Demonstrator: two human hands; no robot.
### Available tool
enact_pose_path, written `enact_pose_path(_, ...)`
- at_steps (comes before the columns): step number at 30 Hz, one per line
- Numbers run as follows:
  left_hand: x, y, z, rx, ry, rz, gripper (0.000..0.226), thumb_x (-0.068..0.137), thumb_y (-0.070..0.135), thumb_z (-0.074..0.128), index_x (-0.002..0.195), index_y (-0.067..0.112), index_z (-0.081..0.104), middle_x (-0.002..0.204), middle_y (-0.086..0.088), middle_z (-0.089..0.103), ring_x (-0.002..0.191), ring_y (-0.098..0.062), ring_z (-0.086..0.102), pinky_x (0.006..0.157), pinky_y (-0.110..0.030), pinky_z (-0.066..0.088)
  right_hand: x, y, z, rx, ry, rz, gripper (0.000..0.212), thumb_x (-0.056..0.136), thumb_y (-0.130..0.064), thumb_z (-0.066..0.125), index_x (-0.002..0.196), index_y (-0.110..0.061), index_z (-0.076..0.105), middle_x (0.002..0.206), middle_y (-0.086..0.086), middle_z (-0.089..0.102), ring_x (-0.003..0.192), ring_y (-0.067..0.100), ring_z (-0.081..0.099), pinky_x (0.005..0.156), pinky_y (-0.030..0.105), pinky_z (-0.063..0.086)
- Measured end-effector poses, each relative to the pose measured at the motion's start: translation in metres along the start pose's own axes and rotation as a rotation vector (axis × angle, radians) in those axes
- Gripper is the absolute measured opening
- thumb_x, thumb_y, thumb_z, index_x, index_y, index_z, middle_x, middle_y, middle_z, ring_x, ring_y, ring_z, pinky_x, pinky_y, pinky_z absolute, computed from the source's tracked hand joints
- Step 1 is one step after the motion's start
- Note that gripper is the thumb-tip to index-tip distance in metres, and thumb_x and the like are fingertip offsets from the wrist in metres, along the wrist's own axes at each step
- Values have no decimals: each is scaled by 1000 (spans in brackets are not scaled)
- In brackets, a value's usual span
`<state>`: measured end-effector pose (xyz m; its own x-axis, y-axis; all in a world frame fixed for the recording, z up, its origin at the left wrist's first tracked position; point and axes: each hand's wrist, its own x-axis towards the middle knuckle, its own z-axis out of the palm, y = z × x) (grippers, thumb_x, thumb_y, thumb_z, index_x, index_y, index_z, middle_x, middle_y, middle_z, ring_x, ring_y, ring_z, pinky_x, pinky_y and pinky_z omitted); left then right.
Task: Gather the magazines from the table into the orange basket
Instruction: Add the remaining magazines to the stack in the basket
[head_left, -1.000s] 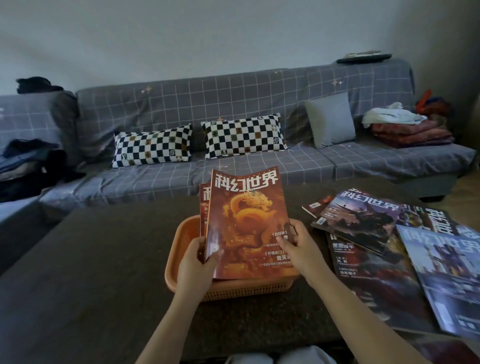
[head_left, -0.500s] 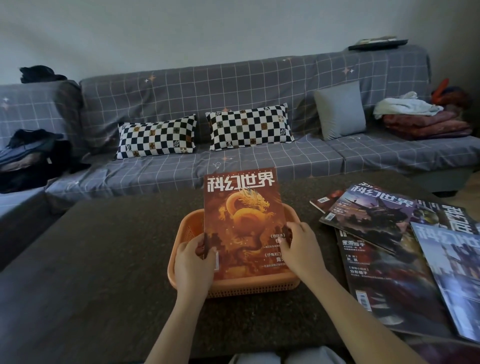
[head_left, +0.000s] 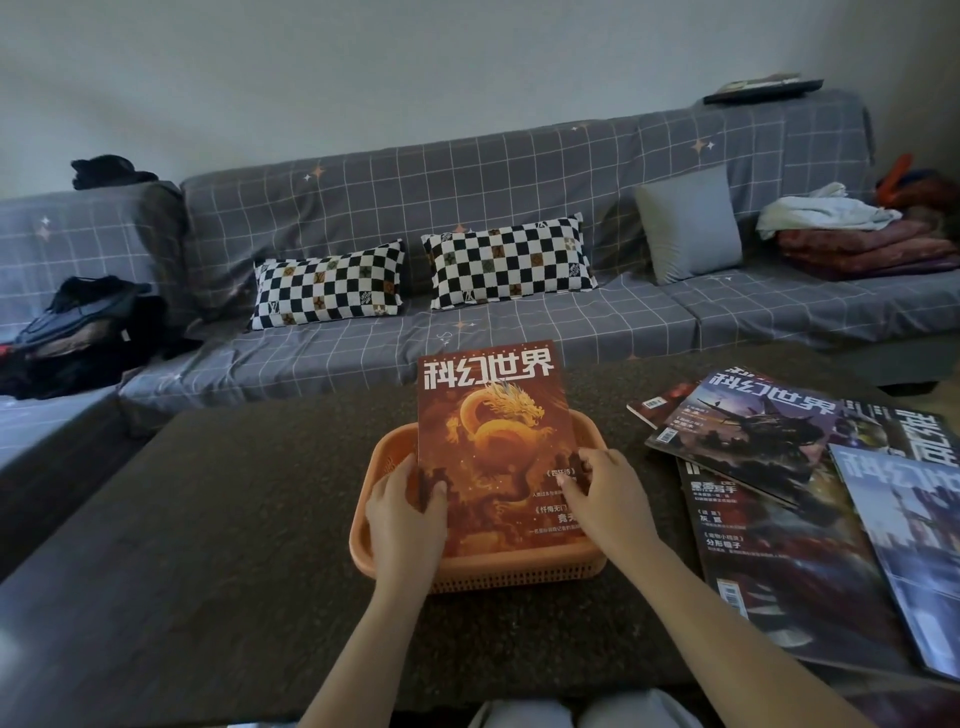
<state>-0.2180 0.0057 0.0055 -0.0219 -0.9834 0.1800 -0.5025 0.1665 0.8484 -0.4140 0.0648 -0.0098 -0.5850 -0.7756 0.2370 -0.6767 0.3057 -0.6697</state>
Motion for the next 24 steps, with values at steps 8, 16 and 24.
enact_pose_path(8,-18,42,35,-69,-163,160,45,91,31,62,134,33,48,141,8,42,123,-12,47,97,-34,48,-8,20,-40,182,72,-31,39,89,-31,58,126,-18,52,116,0,54,88,2,53,74,14,43)
enact_pose_path(16,-20,103,123,-163,-464,134,41,93,26,59,133,30,50,135,6,54,116,-9,55,95,-28,49,7,76,-90,154,235,149,29,90,-28,57,117,-18,56,113,3,57,97,11,54,83,26,46)
enact_pose_path(24,-5,137,220,-47,-649,78,43,95,25,55,137,19,47,135,0,55,109,-8,56,76,-14,41,19,144,-103,54,342,397,30,90,-33,56,115,-16,58,121,9,56,113,24,48,97,39,40)
